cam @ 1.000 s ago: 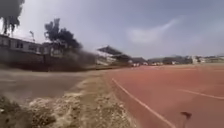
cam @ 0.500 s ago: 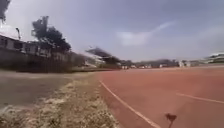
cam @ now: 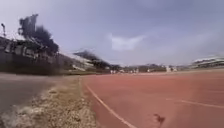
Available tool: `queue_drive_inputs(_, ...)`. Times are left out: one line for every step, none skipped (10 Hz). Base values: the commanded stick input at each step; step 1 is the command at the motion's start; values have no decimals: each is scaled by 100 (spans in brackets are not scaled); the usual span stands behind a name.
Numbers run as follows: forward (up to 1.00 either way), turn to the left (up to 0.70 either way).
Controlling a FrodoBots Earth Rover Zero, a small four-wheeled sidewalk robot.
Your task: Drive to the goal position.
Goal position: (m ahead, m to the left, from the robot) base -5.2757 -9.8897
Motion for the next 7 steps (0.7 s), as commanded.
queue_drive_inputs(70, -35)
queue_drive_inputs(70, -35)
queue_drive_inputs(70, -35)
queue_drive_inputs(70, -35)
queue_drive_inputs(70, -35)
queue_drive_inputs(70, -35)
queue_drive_inputs(70, -35)
